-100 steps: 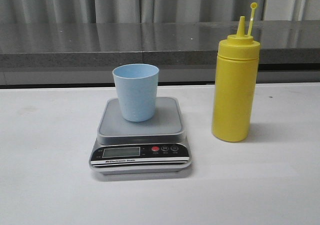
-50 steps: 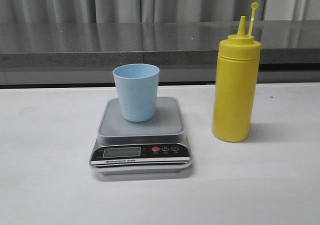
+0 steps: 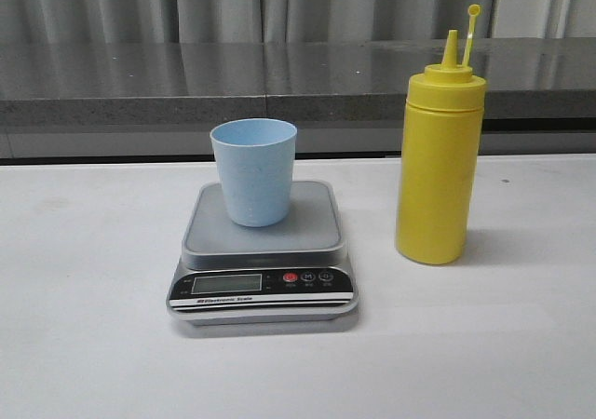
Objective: Pour seasoning into cup on scale with both arms
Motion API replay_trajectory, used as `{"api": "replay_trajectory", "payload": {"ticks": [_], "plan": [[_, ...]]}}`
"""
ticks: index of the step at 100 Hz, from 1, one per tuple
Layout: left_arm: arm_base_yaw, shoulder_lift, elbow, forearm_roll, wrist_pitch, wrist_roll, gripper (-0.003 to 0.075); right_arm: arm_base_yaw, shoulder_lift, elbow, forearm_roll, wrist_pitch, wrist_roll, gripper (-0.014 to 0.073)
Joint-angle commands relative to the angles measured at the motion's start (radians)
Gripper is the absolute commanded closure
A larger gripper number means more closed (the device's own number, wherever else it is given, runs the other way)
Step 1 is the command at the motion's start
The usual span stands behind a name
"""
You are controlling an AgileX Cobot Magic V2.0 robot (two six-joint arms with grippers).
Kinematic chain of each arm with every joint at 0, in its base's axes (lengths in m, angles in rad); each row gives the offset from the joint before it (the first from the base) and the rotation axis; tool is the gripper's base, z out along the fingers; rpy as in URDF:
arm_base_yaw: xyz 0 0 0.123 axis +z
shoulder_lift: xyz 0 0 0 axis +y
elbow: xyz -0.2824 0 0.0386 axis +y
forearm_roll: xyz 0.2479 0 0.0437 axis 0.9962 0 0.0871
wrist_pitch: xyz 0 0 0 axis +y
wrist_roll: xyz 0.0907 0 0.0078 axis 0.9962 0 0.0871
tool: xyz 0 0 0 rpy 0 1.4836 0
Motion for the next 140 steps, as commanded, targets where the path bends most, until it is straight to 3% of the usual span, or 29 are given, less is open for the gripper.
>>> {"api": "replay_trajectory", "payload": {"ticks": [1,30,77,106,140], "plan": [[0.001,0.008,-0.026,-0.009,-0.084,-0.010,0.0740,-0.006,-0.019,-0.021,0.000,-0.078,-0.006,0.0661],[0.001,-0.027,0.058,0.036,-0.109,-0.010,0.0740,-0.006,-0.019,-0.021,0.000,-0.078,-0.006,0.0661],[0.007,-0.310,0.333,0.043,-0.161,-0.010,0.0740,-0.006,-0.019,-0.021,0.000,-0.078,-0.006,0.0661],[0.105,-0.306,0.374,0.043,-0.211,-0.016,0.0740,-0.006,-0.019,-0.021,0.000,-0.078,-0.006,0.0661],[0.110,-0.306,0.374,0.043,-0.225,-0.016,0.0740,-0.006,-0.019,-0.021,0.000,-0.078,-0.006,0.0661]]}}
